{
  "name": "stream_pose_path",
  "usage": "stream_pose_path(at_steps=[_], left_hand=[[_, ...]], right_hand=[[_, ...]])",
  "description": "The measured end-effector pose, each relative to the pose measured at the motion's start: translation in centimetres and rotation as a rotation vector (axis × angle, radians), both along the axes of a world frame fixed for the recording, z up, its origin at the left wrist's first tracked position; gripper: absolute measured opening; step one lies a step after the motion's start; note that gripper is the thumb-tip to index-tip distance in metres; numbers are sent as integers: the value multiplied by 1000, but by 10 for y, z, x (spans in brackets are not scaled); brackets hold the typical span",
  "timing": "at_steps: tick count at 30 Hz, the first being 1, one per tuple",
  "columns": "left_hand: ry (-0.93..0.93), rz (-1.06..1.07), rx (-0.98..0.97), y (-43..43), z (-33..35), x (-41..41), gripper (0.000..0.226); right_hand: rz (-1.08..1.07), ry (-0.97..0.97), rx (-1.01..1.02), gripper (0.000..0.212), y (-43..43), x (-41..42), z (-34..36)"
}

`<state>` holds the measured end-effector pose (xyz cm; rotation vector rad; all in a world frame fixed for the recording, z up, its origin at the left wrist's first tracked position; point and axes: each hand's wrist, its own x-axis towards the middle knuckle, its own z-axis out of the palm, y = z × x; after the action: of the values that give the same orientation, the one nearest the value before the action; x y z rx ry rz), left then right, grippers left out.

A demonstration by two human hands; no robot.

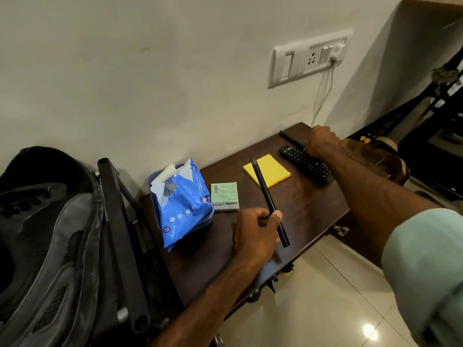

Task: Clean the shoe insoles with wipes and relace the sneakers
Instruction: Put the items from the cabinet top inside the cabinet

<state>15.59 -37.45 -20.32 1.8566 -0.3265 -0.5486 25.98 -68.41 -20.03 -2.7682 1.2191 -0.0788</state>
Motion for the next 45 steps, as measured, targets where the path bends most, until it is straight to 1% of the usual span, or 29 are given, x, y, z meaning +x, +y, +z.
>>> stream_pose_path(at_steps=[6, 9, 11, 13, 17, 18, 20, 22, 23, 25, 28, 30, 31, 32, 33, 35, 36, 37, 39, 41, 42, 44, 45], left_hand=[[-3, -20, -30, -2, 1, -2, 26], [-4, -12, -29, -4, -1, -1, 28], [-18, -9, -26, -7, -3, -1, 29], [-20, -10, -36, -10, -3, -1, 25], [-42, -65, -47, -22, 1, -15, 18], [-32, -79, -53, -26, 3, -20, 18], [73, -140, -83, -35, 10, -39, 17], [232, -226, -110, -42, 13, -67, 14], [288, -271, -88, -45, 12, -81, 15], [380, -353, -16, -54, 3, -115, 21], [628, -386, 34, -72, -19, -162, 26], [752, -312, 58, -88, -35, -179, 38], [796, -242, 71, -97, -43, -181, 43], [835, -167, 68, -105, -52, -180, 45], [847, -101, 67, -113, -63, -175, 45], [851, -11, 74, -125, -82, -158, 44], [847, 33, 70, -129, -89, -149, 42], [850, 74, 45, -133, -96, -138, 40], [865, 114, -38, -142, -107, -117, 27], [837, 115, -36, -153, -115, -101, 13], [814, 120, -25, -156, -120, -94, 9], [818, 84, -23, -162, -131, -82, 4], [816, 64, -49, -164, -135, -79, 11]], right_hand=[[10, 38, -28, 57, 3, 5, -2], [22, -34, -62, 52, 3, 0, -4], [18, -172, -81, 39, 3, -6, 1], [15, -365, -64, 31, 4, -14, 8], [73, -787, 4, 28, 21, -66, 23], [79, -857, 21, 27, 29, -84, 26], [50, -923, 76, 24, 47, -135, 28], [19, -937, 173, 25, 69, -196, 23], [-11, -939, 243, 26, 80, -226, 14], [-111, -909, 374, 26, 98, -286, -18], [-285, -807, 535, 29, 113, -348, -81], [-380, -688, 591, 29, 112, -367, -117], [-418, -616, 628, 25, 109, -371, -130], [-457, -568, 720, 19, 106, -371, -139], [-482, -541, 864, 17, 102, -368, -145], [-484, -498, 1108, 32, 92, -352, -152], [-443, -466, 1133, 33, 87, -342, -155], [-391, -449, 1110, 31, 82, -331, -155], [-295, -449, 990, 23, 72, -308, -157], [-202, -411, 868, 19, 60, -288, -161], [-170, -382, 821, 19, 56, -281, -161], [-175, -345, 773, 19, 46, -267, -164], [-199, -336, 770, 19, 40, -261, -166]])
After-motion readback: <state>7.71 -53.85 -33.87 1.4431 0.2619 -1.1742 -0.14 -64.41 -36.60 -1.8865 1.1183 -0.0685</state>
